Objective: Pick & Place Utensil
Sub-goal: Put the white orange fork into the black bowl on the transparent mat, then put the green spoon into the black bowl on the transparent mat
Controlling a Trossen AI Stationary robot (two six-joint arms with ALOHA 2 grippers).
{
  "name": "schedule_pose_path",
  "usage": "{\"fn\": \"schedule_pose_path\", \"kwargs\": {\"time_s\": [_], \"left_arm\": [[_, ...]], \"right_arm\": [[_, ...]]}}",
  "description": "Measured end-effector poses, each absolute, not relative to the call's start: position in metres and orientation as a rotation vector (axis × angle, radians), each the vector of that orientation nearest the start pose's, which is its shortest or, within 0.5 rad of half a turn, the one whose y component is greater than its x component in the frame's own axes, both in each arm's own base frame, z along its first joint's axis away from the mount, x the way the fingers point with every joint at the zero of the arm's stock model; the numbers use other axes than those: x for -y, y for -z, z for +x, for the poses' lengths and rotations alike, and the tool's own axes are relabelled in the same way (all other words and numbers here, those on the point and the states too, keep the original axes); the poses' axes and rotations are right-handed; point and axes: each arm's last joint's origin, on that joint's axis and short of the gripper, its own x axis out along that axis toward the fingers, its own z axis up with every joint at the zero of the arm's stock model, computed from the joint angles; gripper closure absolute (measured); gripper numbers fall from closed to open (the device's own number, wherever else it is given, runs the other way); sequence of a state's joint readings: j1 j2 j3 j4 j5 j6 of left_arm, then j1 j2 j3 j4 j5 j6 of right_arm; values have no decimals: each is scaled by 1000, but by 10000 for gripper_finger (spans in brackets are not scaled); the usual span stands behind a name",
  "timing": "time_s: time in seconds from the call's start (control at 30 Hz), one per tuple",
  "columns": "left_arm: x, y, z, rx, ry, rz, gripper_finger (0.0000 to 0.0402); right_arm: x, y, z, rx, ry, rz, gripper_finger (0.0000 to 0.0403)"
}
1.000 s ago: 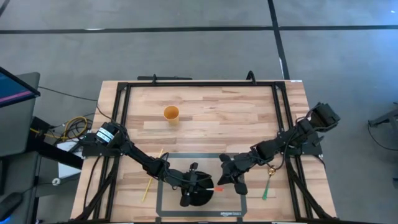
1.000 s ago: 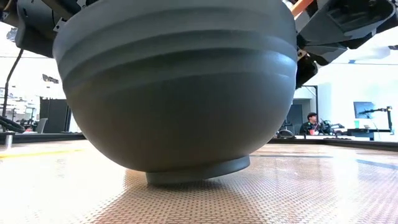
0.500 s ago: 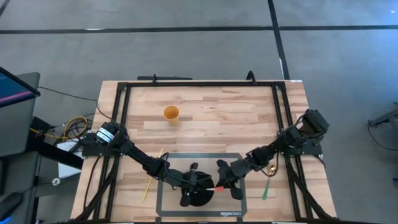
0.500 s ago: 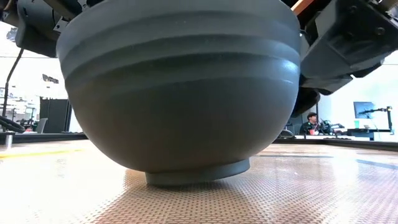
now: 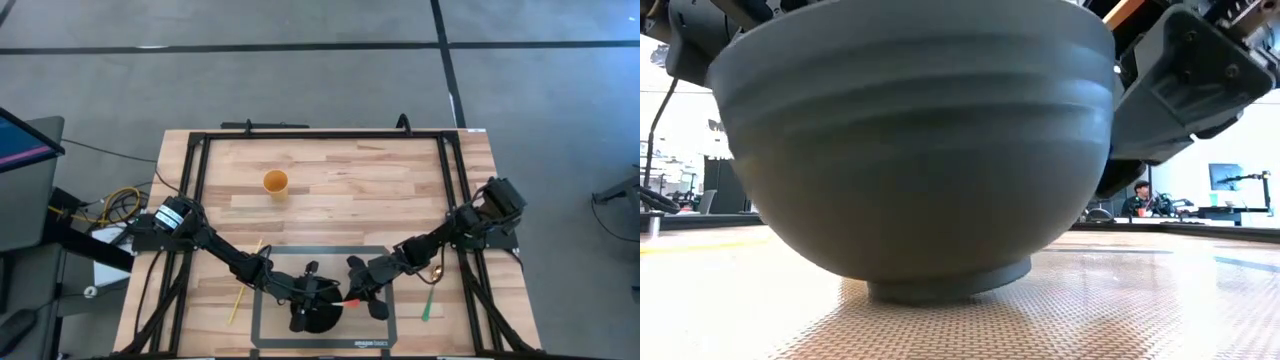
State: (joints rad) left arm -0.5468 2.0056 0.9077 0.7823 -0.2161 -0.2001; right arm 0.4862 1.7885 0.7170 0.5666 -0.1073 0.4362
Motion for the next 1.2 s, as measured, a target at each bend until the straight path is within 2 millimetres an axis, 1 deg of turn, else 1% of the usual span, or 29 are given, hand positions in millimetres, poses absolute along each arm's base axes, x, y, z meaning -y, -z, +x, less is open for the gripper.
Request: {"fn": "schedule_pose_path", "kwargs": {"time_s": [0.27, 0.43, 0.67, 0.97, 1.2], "left_arm": [[196, -122, 334, -325, 296, -79, 343], [191, -122, 337, -324, 280, -81, 326], [186, -122, 340, -324, 261, -94, 324], [188, -123, 339, -325, 265, -105, 324], [189, -127, 338, -314, 270, -109, 324]], "right_arm": [[-156, -128, 292, -627, -454, 317, 403], [-156, -128, 292, -627, -454, 318, 403], [-156, -127, 292, -632, -453, 316, 403], [-154, -121, 288, -708, -431, 299, 403], [-153, -122, 285, -748, -423, 300, 403]]}}
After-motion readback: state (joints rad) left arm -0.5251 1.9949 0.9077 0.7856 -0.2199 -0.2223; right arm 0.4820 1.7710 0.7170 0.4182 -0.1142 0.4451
